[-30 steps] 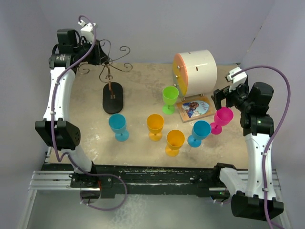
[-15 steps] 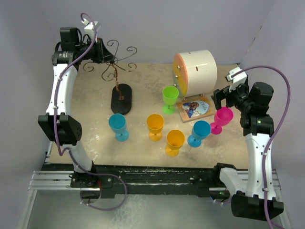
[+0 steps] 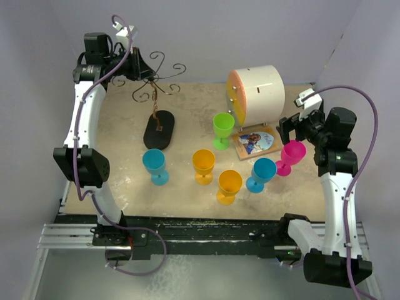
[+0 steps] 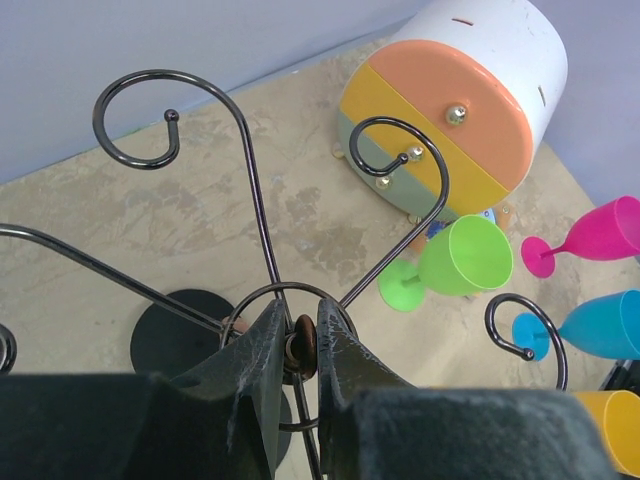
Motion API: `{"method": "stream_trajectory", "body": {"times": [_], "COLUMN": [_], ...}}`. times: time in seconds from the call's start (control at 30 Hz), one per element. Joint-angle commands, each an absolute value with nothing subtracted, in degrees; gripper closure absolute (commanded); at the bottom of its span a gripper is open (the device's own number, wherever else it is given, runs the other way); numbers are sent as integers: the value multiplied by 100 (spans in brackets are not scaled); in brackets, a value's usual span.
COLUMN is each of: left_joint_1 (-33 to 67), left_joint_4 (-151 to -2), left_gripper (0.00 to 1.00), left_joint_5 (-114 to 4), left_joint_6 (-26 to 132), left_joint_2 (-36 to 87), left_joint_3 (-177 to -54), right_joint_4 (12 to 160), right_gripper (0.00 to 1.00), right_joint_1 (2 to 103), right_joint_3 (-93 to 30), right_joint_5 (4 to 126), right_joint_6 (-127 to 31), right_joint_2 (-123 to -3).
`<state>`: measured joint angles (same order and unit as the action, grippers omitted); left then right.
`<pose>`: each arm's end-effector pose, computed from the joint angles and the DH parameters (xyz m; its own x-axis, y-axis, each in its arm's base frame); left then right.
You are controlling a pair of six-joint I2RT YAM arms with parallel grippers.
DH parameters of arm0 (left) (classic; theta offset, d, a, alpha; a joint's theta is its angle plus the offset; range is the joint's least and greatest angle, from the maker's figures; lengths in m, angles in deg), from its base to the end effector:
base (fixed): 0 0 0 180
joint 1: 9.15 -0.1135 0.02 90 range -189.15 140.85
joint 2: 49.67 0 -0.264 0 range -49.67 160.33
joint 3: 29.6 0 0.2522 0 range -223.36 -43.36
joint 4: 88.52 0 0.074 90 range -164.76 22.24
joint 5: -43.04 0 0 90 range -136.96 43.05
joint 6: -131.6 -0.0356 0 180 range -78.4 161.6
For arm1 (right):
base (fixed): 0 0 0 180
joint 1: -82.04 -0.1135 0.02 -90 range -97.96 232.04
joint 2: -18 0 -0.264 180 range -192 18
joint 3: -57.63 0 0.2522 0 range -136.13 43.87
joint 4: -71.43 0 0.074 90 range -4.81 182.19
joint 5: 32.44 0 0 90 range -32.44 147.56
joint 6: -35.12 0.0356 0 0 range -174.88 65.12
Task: Place the wine glass upside down on the wine glass rack
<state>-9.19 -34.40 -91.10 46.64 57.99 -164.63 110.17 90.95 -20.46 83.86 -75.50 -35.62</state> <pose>0.4130 -0.0245 0.4362 -0.5029 -0.0634 -0.8620 0.5794 0.7153 -0.3907 0.1957 -0.0147 0.4044 -0.1274 -0.2996 -0.9455 -0.3528 0.9046 -0.2391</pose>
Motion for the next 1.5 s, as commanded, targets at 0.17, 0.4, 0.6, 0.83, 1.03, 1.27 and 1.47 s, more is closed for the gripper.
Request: {"method": "stream_trajectory", "body": {"times": [0.17, 0.4, 0.6, 0.83, 1.03, 1.27, 1.47], "left_joint_1": [-626, -630, -625, -625, -625, -621, -625], "left_joint_4": [-3727, -3789, -3947, -3984, -4136, -4349, -4697], "left_gripper": [91, 77, 62, 45, 22, 11, 10], "left_joint_5": [-8678, -8419, -8217, -7965, -7701, -7534, -7507], "left_joint_6": [4407, 4339, 4233, 4135, 4013, 3884, 3872], "left_joint_2": [5292, 5009, 4663, 4309, 3808, 3183, 2561], "left_joint_3": [-16090, -15717, -15428, -15376, -15124, -14636, -14040], "right_joint_4": [10876, 10943, 11069, 11240, 11505, 11626, 11897], "right_gripper": [0, 0, 0, 0, 3, 19, 32], "right_joint_1": [9083, 9083, 9098, 9289, 9493, 9557, 9651], "right_joint_3": [-2039, -2046, -1928, -1647, -1573, -1620, -1747], "right_joint_5": [8423, 8197, 7096, 5957, 5676, 5357, 5558], "right_joint_6": [-7638, -7720, -7824, -7763, -7640, -7457, -7331], "right_joint_2": [-3545, -3513, -3432, -3448, -3699, -4310, -4723]}}
